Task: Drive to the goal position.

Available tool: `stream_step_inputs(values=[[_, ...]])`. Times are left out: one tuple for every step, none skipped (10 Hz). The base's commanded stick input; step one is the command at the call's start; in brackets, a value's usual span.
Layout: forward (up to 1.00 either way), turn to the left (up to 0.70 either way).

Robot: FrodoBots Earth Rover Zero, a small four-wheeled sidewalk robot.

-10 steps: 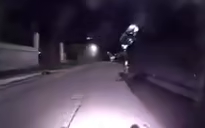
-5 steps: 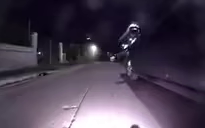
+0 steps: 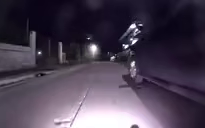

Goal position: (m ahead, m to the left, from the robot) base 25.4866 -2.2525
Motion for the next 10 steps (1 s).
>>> stream_step_inputs(values=[[0.7,0.0],[0.7,0.0],[0.7,0.0],[0.7,0.0],[0.7,0.0],[0.7,0.0],[0.7,0.0],[0.7,0.0],[0.7,0.0],[0.7,0.0]])
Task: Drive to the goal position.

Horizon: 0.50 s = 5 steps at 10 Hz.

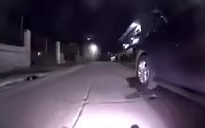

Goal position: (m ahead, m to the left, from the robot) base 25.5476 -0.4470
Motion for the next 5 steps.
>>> stream_step_inputs(values=[[0.7,0.0],[0.7,0.0],[0.7,0.0],[0.7,0.0],[0.7,0.0]])
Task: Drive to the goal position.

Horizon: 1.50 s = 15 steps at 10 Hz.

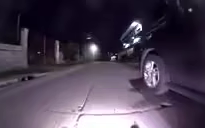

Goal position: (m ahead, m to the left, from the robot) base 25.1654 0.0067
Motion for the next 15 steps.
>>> stream_step_inputs(values=[[0.7,0.0],[0.7,0.0],[0.7,0.0],[0.7,0.0],[0.7,0.0],[0.7,0.0],[0.7,0.0],[0.7,0.0],[0.7,0.0],[0.7,0.0],[0.7,0.0],[0.7,0.0],[0.7,0.0],[0.7,0.0],[0.7,0.0]])
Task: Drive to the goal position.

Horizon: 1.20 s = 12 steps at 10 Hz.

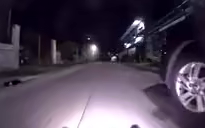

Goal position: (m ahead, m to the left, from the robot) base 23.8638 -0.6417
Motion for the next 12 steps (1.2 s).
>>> stream_step_inputs(values=[[0.7,0.0],[0.7,0.0],[0.7,0.0],[0.7,0.0],[0.7,0.0],[0.7,0.0],[0.7,0.0],[0.7,0.0],[0.7,0.0],[0.7,0.0],[0.7,0.0],[0.7,0.0]])
